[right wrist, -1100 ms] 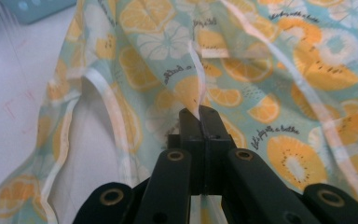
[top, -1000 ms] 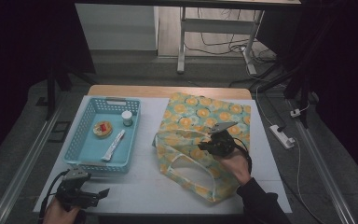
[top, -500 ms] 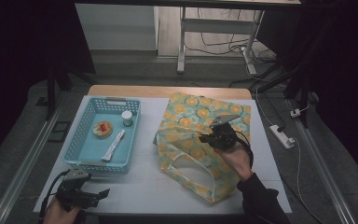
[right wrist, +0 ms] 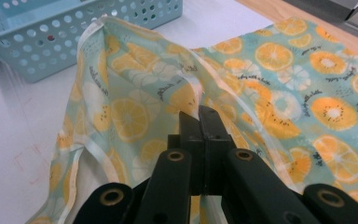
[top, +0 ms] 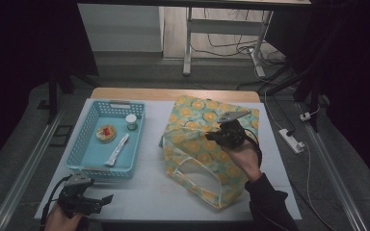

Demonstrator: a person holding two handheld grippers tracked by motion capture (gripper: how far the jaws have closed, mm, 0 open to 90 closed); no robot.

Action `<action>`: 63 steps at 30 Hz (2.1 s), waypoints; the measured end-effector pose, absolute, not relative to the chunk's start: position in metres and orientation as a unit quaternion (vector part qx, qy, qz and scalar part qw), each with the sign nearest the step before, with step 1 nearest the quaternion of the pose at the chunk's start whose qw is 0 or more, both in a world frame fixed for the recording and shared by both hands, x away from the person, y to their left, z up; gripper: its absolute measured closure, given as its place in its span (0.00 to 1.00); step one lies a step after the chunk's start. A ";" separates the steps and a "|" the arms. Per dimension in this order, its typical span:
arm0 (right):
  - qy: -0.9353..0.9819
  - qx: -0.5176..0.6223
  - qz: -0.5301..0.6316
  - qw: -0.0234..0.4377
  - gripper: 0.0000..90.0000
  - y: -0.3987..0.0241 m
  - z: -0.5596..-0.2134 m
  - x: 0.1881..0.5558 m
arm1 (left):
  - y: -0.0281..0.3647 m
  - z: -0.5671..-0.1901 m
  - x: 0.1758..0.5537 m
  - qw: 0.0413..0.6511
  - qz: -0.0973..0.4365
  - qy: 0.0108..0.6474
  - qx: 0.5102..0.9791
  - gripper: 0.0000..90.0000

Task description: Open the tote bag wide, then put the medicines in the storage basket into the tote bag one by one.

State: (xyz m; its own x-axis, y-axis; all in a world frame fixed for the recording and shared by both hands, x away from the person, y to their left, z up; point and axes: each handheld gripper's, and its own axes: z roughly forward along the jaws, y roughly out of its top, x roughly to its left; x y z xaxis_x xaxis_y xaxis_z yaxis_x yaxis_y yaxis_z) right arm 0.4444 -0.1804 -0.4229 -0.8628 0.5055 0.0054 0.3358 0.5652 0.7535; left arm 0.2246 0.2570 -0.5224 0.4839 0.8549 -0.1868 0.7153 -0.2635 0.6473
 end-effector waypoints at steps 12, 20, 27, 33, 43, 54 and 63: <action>0.867 0.244 0.421 0.113 1.00 -0.177 -0.406 0.449 | 0.258 -0.522 0.225 0.349 0.100 0.500 0.786 0.04; 0.860 0.247 0.430 0.120 1.00 -0.178 -0.398 0.452 | 0.258 -0.522 0.225 0.350 0.099 0.502 0.785 0.03; 0.858 0.249 0.431 0.125 1.00 -0.176 -0.395 0.454 | 0.259 -0.522 0.225 0.350 0.099 0.503 0.784 0.03; 0.856 0.251 0.434 0.128 1.00 -0.177 -0.394 0.454 | 0.259 -0.522 0.224 0.352 0.101 0.504 0.782 0.02; 0.856 0.254 0.432 0.123 1.00 -0.180 -0.400 0.455 | 0.260 -0.521 0.223 0.357 0.107 0.510 0.776 0.00; 0.860 0.248 0.431 0.118 1.00 -0.178 -0.404 0.455 | 0.264 -0.520 0.220 0.372 0.111 0.518 0.762 0.00; 0.860 0.247 0.432 0.111 1.00 -0.179 -0.407 0.457 | 0.265 -0.515 0.218 0.382 0.115 0.519 0.756 0.00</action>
State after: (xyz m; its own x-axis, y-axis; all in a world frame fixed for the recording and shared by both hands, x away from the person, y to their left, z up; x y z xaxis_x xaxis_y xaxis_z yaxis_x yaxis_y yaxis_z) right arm 0.4571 -0.1793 -0.4066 -0.8530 0.5215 0.0222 0.3293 0.5047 0.7980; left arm 0.2176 0.2650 -0.5154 0.4357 0.8724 -0.2217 0.6962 -0.1705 0.6973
